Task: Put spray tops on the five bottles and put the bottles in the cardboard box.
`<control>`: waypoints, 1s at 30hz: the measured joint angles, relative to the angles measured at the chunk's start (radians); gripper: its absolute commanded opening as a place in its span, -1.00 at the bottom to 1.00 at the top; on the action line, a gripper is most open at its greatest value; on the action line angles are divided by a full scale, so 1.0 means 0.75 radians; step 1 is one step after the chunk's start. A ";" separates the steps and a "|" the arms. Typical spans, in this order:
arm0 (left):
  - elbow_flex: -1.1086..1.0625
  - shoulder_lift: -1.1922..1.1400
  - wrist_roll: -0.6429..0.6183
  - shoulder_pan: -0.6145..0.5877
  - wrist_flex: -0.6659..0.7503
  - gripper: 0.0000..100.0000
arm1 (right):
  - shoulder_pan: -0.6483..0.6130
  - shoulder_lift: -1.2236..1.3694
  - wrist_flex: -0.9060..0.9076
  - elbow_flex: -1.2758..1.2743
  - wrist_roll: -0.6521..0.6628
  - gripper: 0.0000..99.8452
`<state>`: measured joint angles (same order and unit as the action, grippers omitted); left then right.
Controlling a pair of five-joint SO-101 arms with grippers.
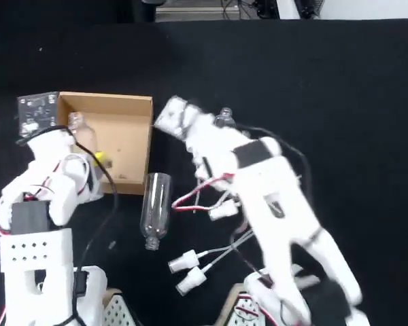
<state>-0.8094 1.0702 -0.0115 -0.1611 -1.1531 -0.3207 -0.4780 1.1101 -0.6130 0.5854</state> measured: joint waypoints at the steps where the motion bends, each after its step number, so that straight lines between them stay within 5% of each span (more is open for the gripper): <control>1: 0.000 0.023 0.000 0.031 0.012 -0.94 | 0.027 -0.057 0.012 0.000 -0.053 -0.98; 8: -0.147 0.286 0.000 0.237 0.221 -0.94 | 0.180 -0.233 0.033 0.192 -0.387 -0.98; 15: -0.569 0.644 0.000 0.360 0.649 -0.94 | 0.190 -0.239 0.020 0.520 -0.736 -0.98; 19: -0.747 0.845 0.000 0.391 0.712 -0.94 | 0.184 -0.243 -0.041 0.708 -0.867 -0.98; 30: -0.851 0.988 0.000 0.405 0.724 -0.93 | -0.258 -0.248 -0.403 0.880 -0.927 -0.98</control>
<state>-1.4477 1.8113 -0.0115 0.1427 -0.6099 -0.5140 -0.6636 0.8078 0.0468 -0.1097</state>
